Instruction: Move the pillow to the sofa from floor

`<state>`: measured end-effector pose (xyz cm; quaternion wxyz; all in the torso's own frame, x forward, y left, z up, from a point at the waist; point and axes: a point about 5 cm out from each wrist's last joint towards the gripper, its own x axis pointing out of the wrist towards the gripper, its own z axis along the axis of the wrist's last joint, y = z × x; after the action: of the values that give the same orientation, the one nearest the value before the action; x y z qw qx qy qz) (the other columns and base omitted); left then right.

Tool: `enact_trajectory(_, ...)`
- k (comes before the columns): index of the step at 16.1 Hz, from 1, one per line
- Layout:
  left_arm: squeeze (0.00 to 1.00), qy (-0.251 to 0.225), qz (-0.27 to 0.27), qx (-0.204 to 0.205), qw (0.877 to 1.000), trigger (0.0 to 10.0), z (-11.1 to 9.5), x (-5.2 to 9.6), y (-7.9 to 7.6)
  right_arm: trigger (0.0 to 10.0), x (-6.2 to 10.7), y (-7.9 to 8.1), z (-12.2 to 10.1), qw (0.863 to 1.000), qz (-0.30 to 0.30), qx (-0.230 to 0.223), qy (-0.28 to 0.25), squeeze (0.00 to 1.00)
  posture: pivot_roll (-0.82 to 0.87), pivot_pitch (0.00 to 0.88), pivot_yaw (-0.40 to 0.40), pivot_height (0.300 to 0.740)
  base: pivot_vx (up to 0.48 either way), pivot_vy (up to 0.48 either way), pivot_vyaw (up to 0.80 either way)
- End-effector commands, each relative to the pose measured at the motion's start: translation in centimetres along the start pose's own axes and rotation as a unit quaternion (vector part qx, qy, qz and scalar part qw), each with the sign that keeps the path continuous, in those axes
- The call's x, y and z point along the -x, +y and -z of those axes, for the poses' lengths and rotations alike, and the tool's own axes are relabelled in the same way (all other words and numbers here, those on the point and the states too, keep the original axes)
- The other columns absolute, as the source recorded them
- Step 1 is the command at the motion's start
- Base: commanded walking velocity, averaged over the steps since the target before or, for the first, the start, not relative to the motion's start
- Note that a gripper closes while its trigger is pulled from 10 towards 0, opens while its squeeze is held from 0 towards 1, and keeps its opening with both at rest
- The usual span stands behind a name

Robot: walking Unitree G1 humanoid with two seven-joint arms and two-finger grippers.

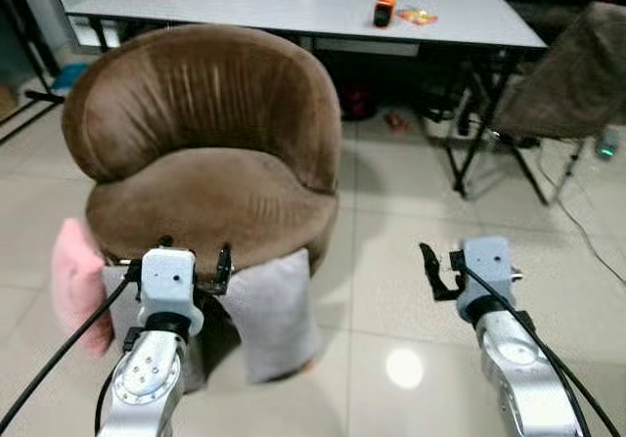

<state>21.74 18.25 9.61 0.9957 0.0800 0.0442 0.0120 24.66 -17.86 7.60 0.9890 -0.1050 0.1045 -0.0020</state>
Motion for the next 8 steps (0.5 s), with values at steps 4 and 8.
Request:
enact_trajectory(4, 0.0, 0.001, 0.001, -0.002, 1.0, 10.0, 0.2, 0.2, 0.1, 10.0, -0.1, 0.3, -0.8, 0.999, 0.003, 0.037, -0.038, 0.0, -0.07, 0.0, -0.023, 0.74, 0.312, 0.0, 0.0)
enact_trajectory(8, 0.0, -0.002, 0.002, 0.001, 1.0, 10.0, 0.1, 0.3, 0.1, 10.0, 0.0, 1.2, -1.0, 0.999, -0.036, 0.004, -0.039, 0.0, -0.06, 0.0, -0.027, 0.74, 0.328, 0.0, 0.55)
